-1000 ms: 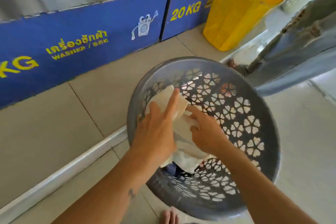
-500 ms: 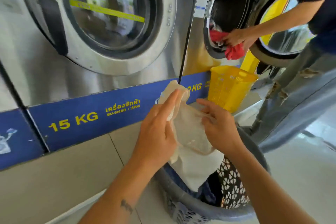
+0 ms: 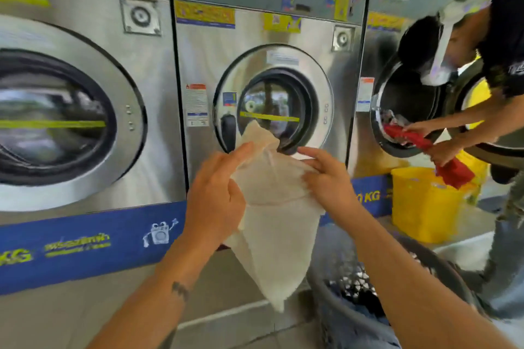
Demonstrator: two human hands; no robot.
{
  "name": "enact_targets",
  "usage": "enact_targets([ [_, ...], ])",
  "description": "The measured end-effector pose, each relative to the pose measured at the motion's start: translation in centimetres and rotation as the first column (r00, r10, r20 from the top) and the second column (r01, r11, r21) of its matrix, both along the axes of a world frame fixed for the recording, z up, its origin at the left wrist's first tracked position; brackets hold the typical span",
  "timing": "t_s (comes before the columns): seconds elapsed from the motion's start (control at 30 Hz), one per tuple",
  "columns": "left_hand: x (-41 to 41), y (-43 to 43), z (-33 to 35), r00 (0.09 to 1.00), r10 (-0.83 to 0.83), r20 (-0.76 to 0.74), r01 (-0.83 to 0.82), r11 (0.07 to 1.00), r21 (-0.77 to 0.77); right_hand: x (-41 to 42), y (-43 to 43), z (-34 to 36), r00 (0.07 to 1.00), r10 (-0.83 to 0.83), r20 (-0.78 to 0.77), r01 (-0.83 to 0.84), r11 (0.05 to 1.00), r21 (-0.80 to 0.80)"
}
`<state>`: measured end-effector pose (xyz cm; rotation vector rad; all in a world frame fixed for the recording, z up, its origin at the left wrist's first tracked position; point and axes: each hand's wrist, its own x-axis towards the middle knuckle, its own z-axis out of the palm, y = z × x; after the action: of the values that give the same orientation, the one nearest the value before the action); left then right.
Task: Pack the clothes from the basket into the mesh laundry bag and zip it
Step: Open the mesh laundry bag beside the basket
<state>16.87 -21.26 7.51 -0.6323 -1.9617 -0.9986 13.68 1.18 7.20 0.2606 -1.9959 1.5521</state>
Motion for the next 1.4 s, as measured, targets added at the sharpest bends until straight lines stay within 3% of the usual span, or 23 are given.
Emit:
enact_targets([
  [0.1, 1.0, -3.0, -0.3, 0.995, 0.098, 0.024, -0.098, 0.995, 0.009, -0.5, -2.8, -1.9, 0.996, 0.068, 0.063, -0.068, 0.998, -0.005],
  [0.2, 1.1, -5.1, -2.9, 0.974, 0.135, 0.183, -0.127, 0.990, -0.053, -0.7, -4.6, -5.1, 0.983, 0.078, 0.166, -0.091, 0.993, 0.073],
  [0.37, 1.1, -6.6, -9.5, 0.879, 0.136, 0.457, -0.035, 0.975, -0.221, -0.6, -5.7, -11.1, 0.938, 0.051, 0.343, -0.130, 0.969, 0.210],
  [0.5, 0.8, -6.2, -13.3, 0.816, 0.116, 0.566, 0.069, 0.953, -0.295, -1.6, -5.5, -15.1, 0.874, 0.039, 0.485, -0.212, 0.928, 0.306],
  [0.63, -1.8, -5.6, -16.4, 0.745, 0.087, 0.662, 0.114, 0.960, -0.255, -3.2, -5.3, -17.9, 0.796, 0.005, 0.605, -0.304, 0.868, 0.393],
  [0.8, -5.0, -4.1, -19.5, 0.650, 0.131, 0.749, 0.053, 0.975, -0.216, -5.5, -4.5, -20.9, 0.770, -0.043, 0.637, -0.329, 0.828, 0.454],
  [1.0, -7.9, -0.4, -21.6, 0.580, -0.039, 0.814, 0.089, 0.996, -0.015, -7.1, -2.6, -24.2, 0.736, -0.090, 0.671, -0.291, 0.853, 0.433],
  [1.17, -10.1, 1.8, -22.4, 0.529, -0.147, 0.836, -0.003, 0.985, 0.175, -7.9, -1.0, -24.2, 0.712, -0.046, 0.701, -0.216, 0.935, 0.281],
  [1.27, -10.4, 2.1, -23.6, 0.376, -0.134, 0.917, -0.175, 0.961, 0.212, -7.7, -0.7, -24.6, 0.704, -0.016, 0.710, -0.182, 0.962, 0.202],
  [1.4, -10.4, 1.6, -25.4, 0.113, -0.018, 0.993, -0.191, 0.981, 0.039, -7.3, -1.2, -24.9, 0.670, 0.074, 0.739, -0.175, 0.983, 0.060],
])
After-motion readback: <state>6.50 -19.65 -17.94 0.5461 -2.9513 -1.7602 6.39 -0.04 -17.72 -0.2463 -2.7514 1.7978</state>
